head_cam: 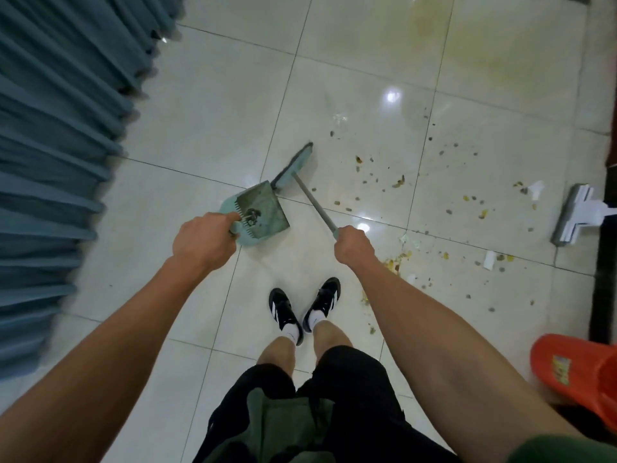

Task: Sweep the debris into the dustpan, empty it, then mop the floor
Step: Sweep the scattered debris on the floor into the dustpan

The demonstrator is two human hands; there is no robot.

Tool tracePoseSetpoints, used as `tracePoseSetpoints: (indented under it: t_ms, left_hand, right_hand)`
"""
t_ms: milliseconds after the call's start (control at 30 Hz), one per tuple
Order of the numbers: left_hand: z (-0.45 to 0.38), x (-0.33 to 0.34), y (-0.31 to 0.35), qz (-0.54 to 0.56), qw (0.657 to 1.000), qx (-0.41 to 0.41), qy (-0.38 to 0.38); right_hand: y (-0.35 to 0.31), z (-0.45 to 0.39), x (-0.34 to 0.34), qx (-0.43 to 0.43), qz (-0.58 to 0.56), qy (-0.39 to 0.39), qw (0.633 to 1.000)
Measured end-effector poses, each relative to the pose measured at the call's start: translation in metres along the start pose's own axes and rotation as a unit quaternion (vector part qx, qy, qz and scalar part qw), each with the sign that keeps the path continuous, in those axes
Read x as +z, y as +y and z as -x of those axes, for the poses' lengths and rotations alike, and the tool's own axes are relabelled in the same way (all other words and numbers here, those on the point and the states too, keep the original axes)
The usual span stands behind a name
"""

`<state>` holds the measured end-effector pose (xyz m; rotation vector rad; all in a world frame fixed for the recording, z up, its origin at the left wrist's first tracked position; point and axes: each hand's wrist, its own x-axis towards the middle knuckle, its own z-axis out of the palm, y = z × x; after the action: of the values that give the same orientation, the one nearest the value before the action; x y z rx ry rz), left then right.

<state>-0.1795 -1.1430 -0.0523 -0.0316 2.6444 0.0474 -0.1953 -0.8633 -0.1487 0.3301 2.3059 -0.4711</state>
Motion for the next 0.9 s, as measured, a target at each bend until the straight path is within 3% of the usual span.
tracePoseSetpoints:
  t_ms: [400, 900]
  left_hand:
    - [-0.045, -0.007, 0.112, -0.047, 0.990, 0.129, -0.030]
    - [-0.028, 0.002, 0.189, -0.098, 0.956, 0.275, -0.039]
  right_hand:
    - [0.146, 0.054, 0.009, 0.154, -0.066, 0.009, 0.986]
    - [0.213, 0.176, 0.075, 0.309, -0.119, 0.019, 0.943]
